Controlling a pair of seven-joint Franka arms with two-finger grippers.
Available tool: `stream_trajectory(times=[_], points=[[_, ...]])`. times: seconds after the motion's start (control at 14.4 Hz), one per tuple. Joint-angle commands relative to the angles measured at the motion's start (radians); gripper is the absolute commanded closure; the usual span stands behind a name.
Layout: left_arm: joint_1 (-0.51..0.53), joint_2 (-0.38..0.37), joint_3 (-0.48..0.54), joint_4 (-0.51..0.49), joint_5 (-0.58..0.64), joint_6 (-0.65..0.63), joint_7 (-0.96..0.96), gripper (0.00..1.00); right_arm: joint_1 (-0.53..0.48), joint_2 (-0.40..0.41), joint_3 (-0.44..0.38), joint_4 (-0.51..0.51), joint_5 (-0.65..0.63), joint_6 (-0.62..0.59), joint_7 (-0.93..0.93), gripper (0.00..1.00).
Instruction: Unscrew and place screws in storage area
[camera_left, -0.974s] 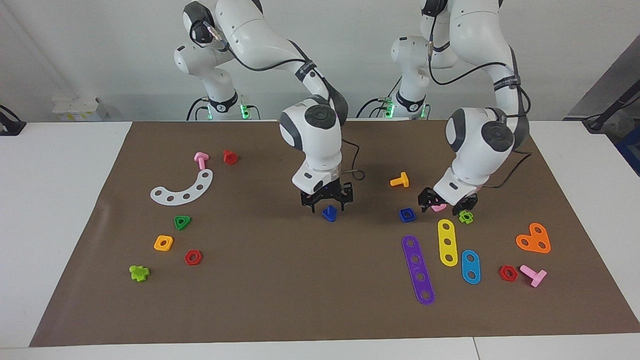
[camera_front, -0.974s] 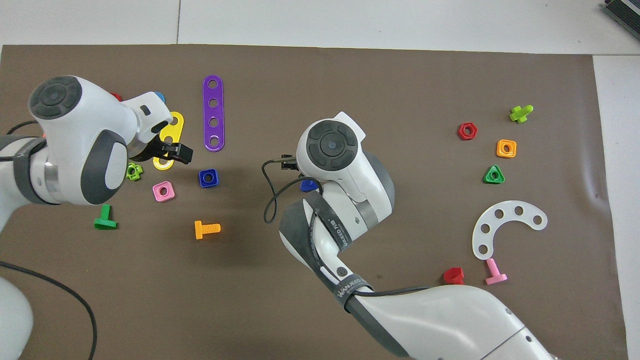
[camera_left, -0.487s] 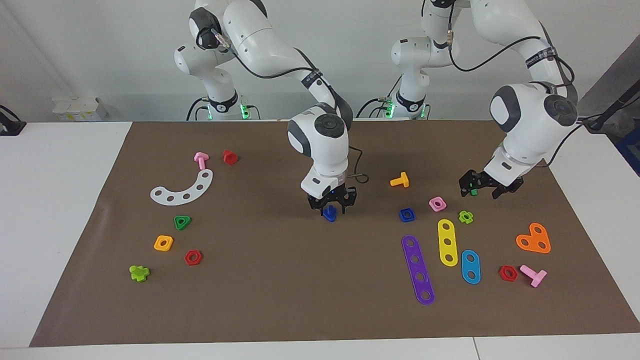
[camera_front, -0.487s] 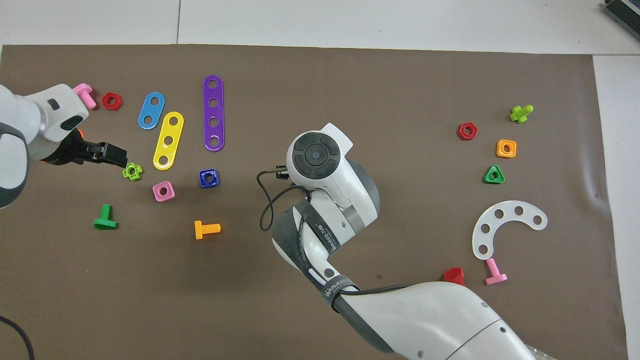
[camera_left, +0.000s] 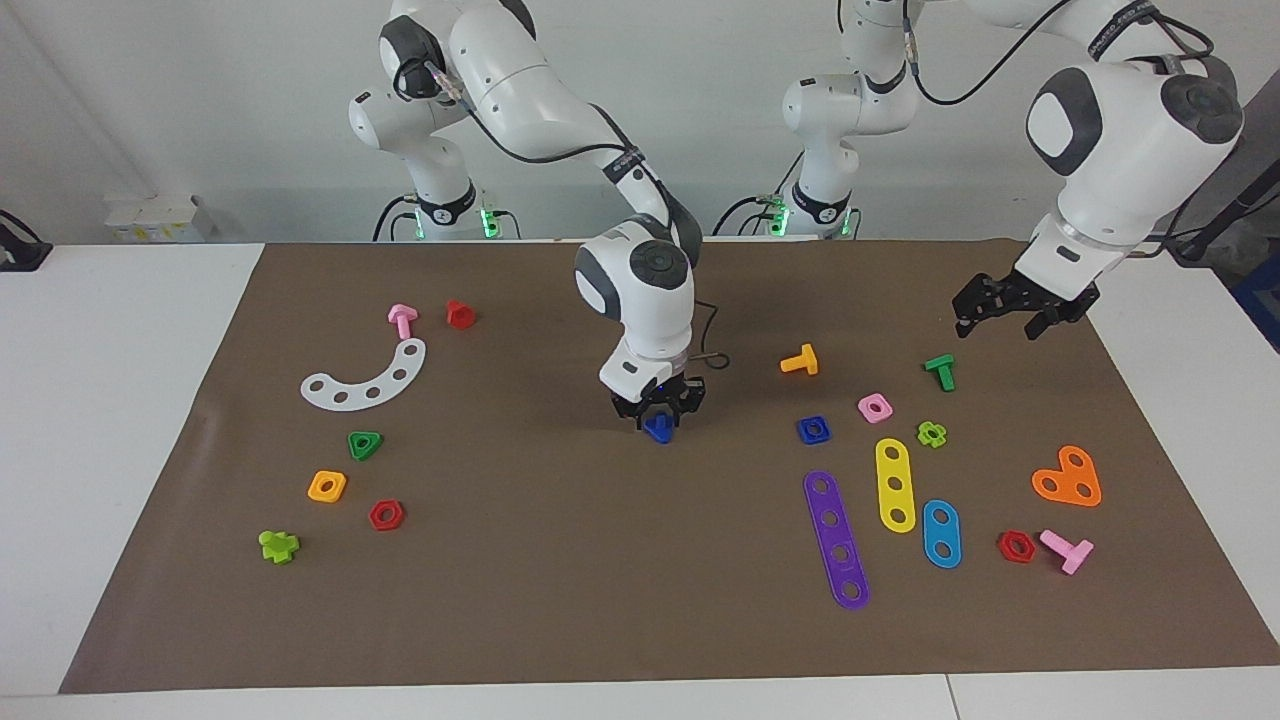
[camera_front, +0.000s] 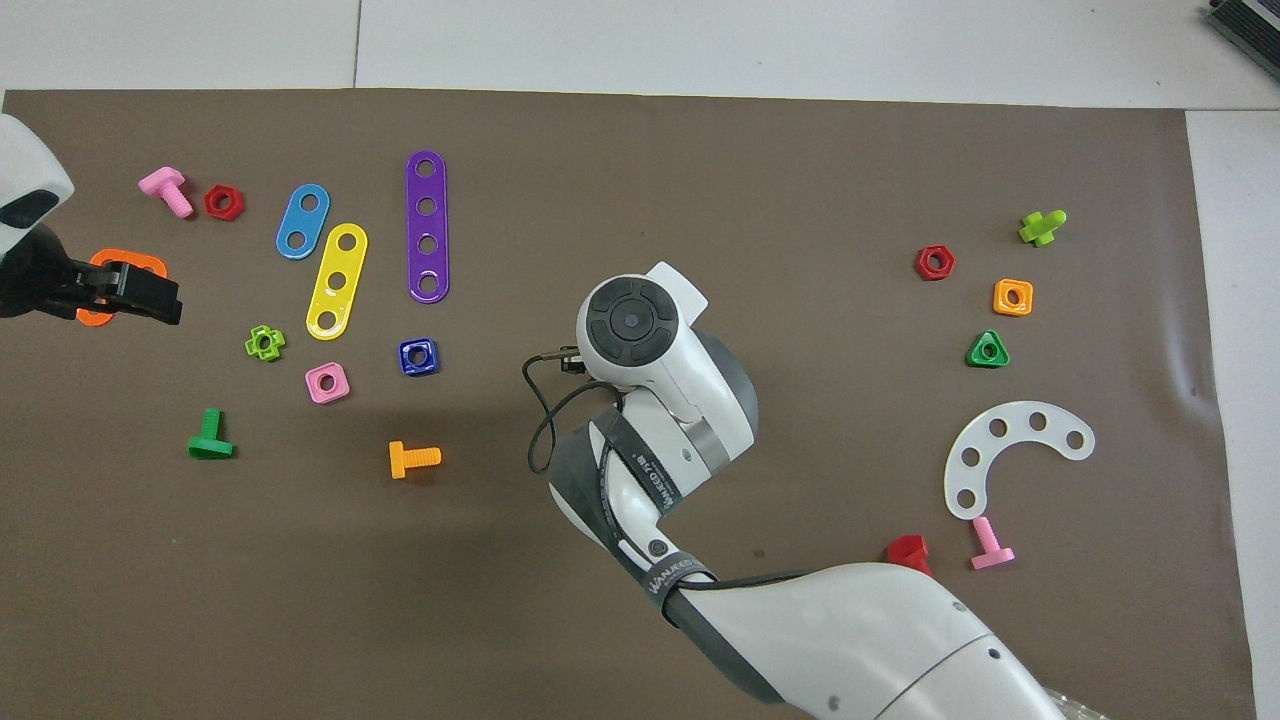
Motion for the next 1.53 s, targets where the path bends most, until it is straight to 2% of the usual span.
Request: stream_trajectory(times=[0.0,0.28,0.42,0.63,0.7,0.77,0.83,1.11,1.25,1.46], points=[[-0.003,-0.06,-0.003,-0.005,0.04,-0.027,-0.023,0.0,0.002,-0.019,0.0,-0.026,-0.013,0.002,0.003,0.43],[-0.004,-0.071,-0.008,-0.01,0.039,-0.037,-0.023,0.0,0.002,-0.019,0.0,-0.018,-0.01,-0.001,0.002,0.49],[-0.004,-0.074,-0.005,-0.011,0.039,-0.047,-0.025,0.0,0.002,-0.019,0.0,-0.014,-0.008,0.001,0.003,0.6],[-0.003,-0.075,-0.005,-0.017,0.039,-0.015,-0.025,0.0,0.002,-0.018,0.001,-0.012,-0.006,0.009,0.003,0.64],[-0.001,-0.074,-0.003,-0.017,0.039,0.0,-0.025,0.0,0.002,-0.018,0.0,-0.012,-0.006,0.009,0.003,0.72],[0.0,-0.075,-0.002,-0.02,0.037,0.006,-0.017,0.0,0.002,-0.018,0.0,-0.012,-0.006,0.009,0.003,0.95],[0.008,-0.077,-0.002,-0.029,0.034,0.012,-0.014,0.0,0.004,-0.019,0.001,-0.012,-0.008,0.009,0.015,1.0],[0.002,-0.088,-0.003,-0.053,0.023,0.016,-0.012,0.0,-0.01,-0.048,-0.002,0.005,0.003,-0.019,0.003,1.0],[0.003,-0.088,-0.003,-0.048,0.023,0.019,-0.014,0.0,-0.074,-0.134,-0.003,-0.009,0.003,-0.083,-0.006,1.0],[0.008,-0.085,-0.003,-0.04,0.023,0.019,-0.014,0.0,-0.221,-0.246,-0.003,-0.047,0.003,-0.146,-0.139,1.0]])
